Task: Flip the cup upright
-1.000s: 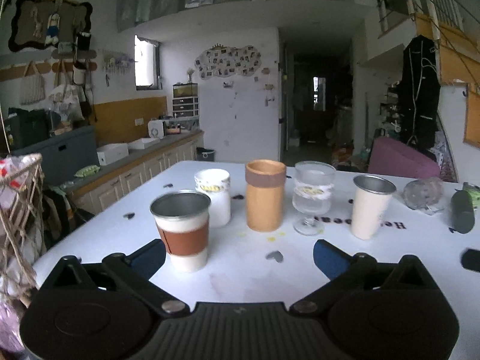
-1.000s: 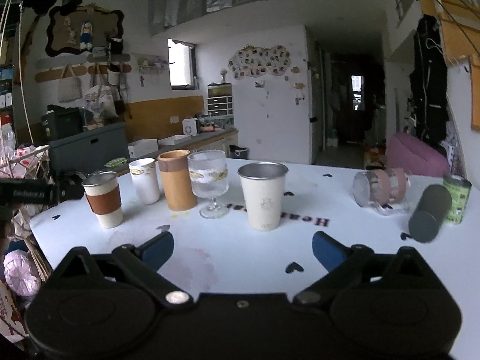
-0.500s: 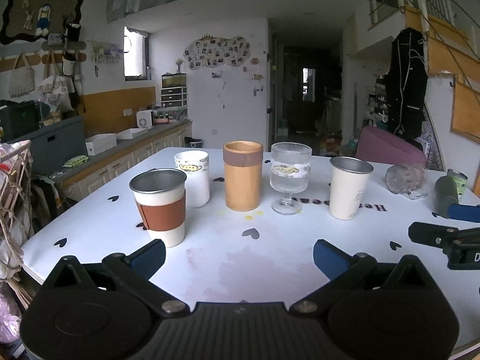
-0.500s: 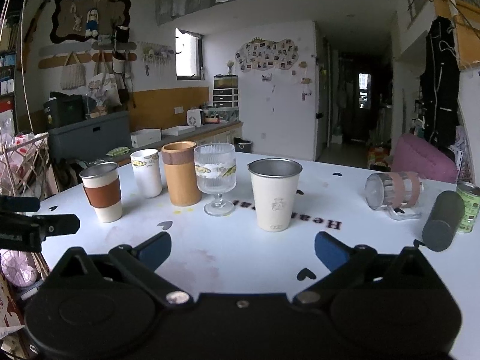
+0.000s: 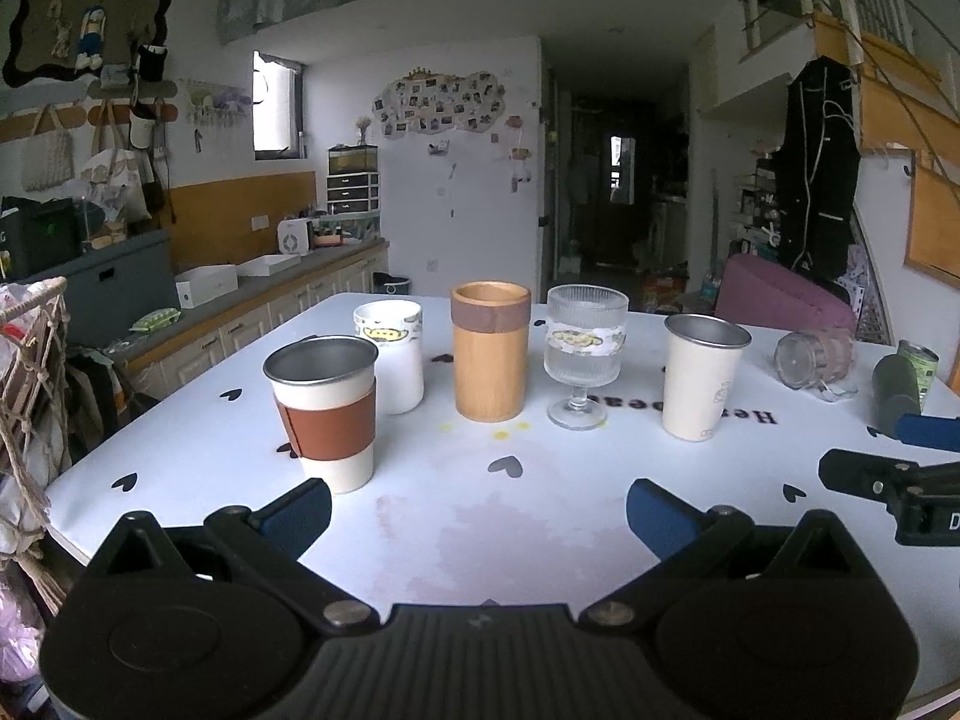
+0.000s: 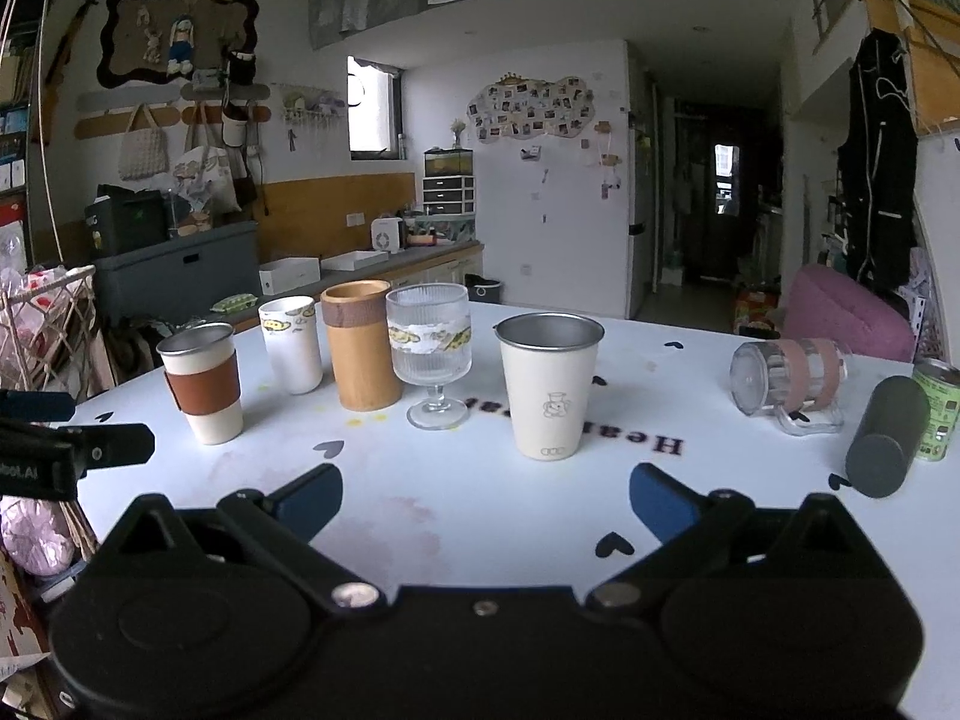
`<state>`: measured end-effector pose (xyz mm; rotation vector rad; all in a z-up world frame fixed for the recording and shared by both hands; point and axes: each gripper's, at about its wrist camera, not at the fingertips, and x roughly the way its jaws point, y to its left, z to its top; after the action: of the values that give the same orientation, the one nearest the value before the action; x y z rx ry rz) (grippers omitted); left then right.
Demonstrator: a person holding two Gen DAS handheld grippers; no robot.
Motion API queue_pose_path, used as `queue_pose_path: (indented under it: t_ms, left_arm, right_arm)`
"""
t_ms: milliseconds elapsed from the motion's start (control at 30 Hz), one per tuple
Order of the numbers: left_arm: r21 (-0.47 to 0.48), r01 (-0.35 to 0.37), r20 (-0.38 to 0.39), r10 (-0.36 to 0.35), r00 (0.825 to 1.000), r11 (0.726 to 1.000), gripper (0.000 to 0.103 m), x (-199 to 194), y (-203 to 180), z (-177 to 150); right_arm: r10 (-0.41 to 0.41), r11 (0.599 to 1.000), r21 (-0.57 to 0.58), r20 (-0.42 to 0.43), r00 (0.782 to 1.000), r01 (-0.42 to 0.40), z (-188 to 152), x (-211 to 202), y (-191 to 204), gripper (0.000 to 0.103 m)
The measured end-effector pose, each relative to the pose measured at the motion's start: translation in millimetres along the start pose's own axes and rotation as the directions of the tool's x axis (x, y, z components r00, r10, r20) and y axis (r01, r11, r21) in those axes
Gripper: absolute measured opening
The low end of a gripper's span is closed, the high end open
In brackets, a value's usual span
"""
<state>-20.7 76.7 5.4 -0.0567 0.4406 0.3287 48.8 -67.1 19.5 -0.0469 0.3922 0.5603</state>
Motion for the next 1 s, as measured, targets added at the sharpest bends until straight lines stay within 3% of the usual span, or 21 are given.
queue_pose_path:
  t_ms: [1000]
  left_arm:
    - [-0.005, 0.002, -0.008, -0.002, 1.000, 1.000, 0.103, 0.9, 0.5, -0.3]
  right_arm:
    - [-0.008, 1.000, 0.001, -0.005, 1.000, 0.008, -1.8, -0.2, -1.2, 0.103]
